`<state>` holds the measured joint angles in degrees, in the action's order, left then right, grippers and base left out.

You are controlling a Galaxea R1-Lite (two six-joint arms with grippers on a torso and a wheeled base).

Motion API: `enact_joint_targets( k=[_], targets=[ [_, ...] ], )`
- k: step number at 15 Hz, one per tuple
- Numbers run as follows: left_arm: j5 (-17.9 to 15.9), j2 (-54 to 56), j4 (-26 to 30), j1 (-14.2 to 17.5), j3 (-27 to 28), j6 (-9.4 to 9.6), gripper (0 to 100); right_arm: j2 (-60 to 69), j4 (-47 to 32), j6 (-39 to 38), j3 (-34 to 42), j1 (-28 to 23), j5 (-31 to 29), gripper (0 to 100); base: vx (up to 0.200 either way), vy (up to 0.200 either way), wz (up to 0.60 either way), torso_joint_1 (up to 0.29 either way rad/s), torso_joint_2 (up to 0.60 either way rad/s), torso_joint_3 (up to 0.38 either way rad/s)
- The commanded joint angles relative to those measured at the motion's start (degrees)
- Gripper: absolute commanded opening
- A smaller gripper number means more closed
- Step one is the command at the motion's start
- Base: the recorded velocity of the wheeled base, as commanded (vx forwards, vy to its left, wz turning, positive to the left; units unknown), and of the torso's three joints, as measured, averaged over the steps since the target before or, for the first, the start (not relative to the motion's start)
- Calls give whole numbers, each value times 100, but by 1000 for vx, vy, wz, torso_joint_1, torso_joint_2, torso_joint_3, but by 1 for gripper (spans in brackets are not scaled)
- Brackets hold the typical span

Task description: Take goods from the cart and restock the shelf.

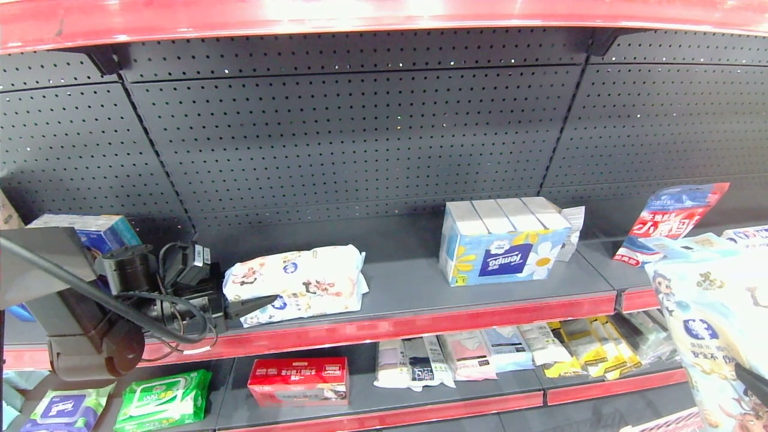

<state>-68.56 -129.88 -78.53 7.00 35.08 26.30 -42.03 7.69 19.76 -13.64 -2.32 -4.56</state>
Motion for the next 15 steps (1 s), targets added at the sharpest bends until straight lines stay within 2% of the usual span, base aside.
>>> enact_joint_targets(
  k=[1, 5, 6, 12, 15],
  targets=[
    [1, -2, -4, -5, -2, 7, 0, 2, 4, 1, 2, 3, -1, 0, 0, 0, 0, 0, 0, 0],
    [-8, -20, -4, -5, -2, 34, 0, 2, 4, 1, -16, 3, -1, 0, 0, 0, 0, 0, 0, 0],
    [-8, -20, -4, -14, -2, 42, 100, 2, 4, 1, -16, -6, -1, 0, 0, 0, 0, 0, 0, 0],
    [1, -11, -206, 12, 42, 42, 100, 2, 4, 1, -7, -6, -10, 0, 0, 0, 0, 0, 0, 0],
    [-140, -2, -268, 21, 7, 25, 100, 11, 4, 10, 2, -6, -10, 0, 0, 0, 0, 0, 0, 0]
  ],
)
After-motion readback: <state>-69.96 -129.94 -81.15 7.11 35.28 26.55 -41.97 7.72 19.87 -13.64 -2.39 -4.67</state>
